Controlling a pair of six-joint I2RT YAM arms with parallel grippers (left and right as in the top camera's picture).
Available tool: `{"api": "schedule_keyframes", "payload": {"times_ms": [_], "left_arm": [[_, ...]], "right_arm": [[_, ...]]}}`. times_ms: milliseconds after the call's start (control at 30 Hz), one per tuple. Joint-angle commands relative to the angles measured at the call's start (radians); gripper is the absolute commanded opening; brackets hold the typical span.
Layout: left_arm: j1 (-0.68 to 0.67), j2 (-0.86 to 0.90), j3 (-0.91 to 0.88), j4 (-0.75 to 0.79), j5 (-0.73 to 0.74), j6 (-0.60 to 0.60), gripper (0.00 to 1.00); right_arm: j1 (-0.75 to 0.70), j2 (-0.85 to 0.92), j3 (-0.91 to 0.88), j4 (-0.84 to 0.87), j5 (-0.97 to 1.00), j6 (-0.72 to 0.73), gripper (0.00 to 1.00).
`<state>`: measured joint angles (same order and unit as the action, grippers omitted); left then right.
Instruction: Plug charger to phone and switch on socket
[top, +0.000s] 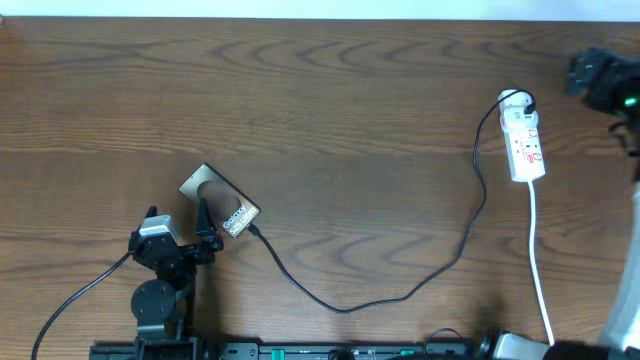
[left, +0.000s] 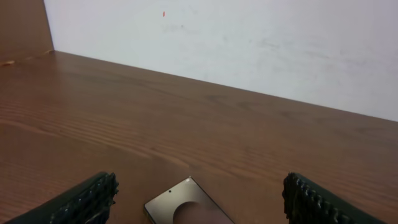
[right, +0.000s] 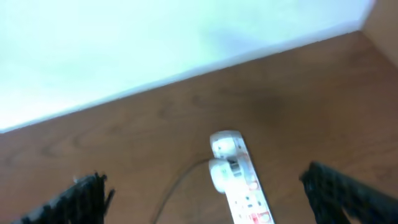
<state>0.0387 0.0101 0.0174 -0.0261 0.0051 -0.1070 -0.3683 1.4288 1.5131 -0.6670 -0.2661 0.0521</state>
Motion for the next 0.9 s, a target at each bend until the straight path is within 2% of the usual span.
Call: {"api": "schedule_keyframes", "payload": {"times_ms": [0,167,200,300,433,567,867], "left_arm": [[0.004,-0.006,-0.013,-0.048,-0.021,0.01,0.87],[0.004,-0.006,-0.013,-0.048,-0.021,0.01,0.87],[0.004,-0.006,-0.013,-0.048,-0.021,0.01,0.87],[0.004,-0.006,-0.013,-0.048,-0.021,0.01,0.87],[0.004,-0.006,-0.013,-0.048,-0.021,0.01,0.87],[0.004,-0.006,-0.013,-0.048,-0.021,0.01,0.87],[0.004,-0.006,-0.013,-0.048,-0.021,0.01,0.87]], "right_arm": [[0.055,-0.117,-0.211,0.18,0.006,-0.027,0.99],[0.114,-0.262,-0.55,0.533,0.005,-0.027,0.99],[0.138,-0.319,-0.671,0.668,0.006,-0.027,0.99],[0.18,-0.42,-0.868,0.888,0.006,-0.027,0.99],[0.212,-0.544,-1.078,1.081,0.013,-0.027,0.99],[0.22,-0.686,-1.258,1.158,0.026,-0.027,0.99],[0.22,-1.034,-1.51,1.13,0.052,-0.029,0.99]]}}
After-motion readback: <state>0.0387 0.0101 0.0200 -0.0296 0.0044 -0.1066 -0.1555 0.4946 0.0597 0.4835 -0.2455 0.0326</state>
